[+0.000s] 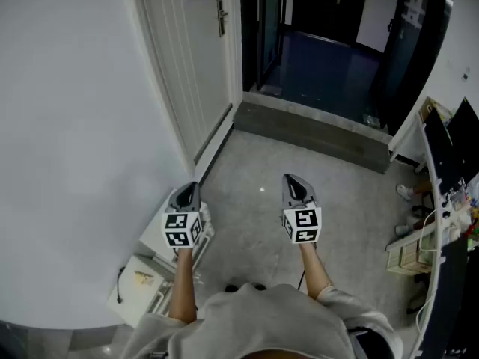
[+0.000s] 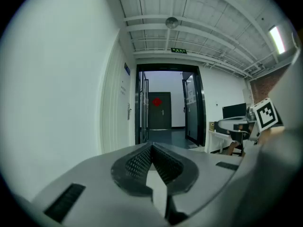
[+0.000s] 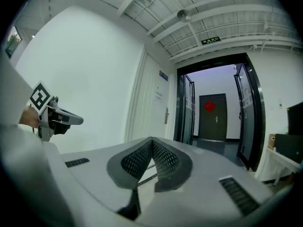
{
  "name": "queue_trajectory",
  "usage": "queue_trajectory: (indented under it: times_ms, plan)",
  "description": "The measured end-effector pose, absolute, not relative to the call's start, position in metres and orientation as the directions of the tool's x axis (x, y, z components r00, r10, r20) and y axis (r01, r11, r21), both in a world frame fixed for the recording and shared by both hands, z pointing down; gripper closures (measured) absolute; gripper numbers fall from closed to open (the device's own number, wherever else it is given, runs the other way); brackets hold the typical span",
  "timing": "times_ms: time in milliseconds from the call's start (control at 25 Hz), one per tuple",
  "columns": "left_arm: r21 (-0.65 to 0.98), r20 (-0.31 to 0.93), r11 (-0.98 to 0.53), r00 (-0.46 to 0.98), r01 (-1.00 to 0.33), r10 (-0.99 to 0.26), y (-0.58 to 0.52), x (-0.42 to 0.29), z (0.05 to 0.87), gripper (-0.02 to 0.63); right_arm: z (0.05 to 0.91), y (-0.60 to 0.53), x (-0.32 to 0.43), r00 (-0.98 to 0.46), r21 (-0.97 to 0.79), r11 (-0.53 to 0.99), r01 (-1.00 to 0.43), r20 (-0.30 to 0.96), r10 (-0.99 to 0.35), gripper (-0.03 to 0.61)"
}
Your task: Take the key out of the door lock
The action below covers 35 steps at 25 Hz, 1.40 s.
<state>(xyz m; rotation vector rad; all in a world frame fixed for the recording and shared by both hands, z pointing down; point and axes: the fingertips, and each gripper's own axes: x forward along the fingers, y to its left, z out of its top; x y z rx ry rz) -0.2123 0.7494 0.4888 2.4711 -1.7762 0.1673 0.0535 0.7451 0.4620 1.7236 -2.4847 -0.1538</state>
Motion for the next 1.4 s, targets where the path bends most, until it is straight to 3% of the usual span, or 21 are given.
queue_trajectory:
  times_ms: [1400]
  plan:
    - [0.031,0.172,-0.301,0.302,-0.953,-0.938,0.717,-0.135,0.508,0.595,0.478,0.709,0.110,-0.411,0.149,0.412,-0.899,0.038,-0.911,0.555]
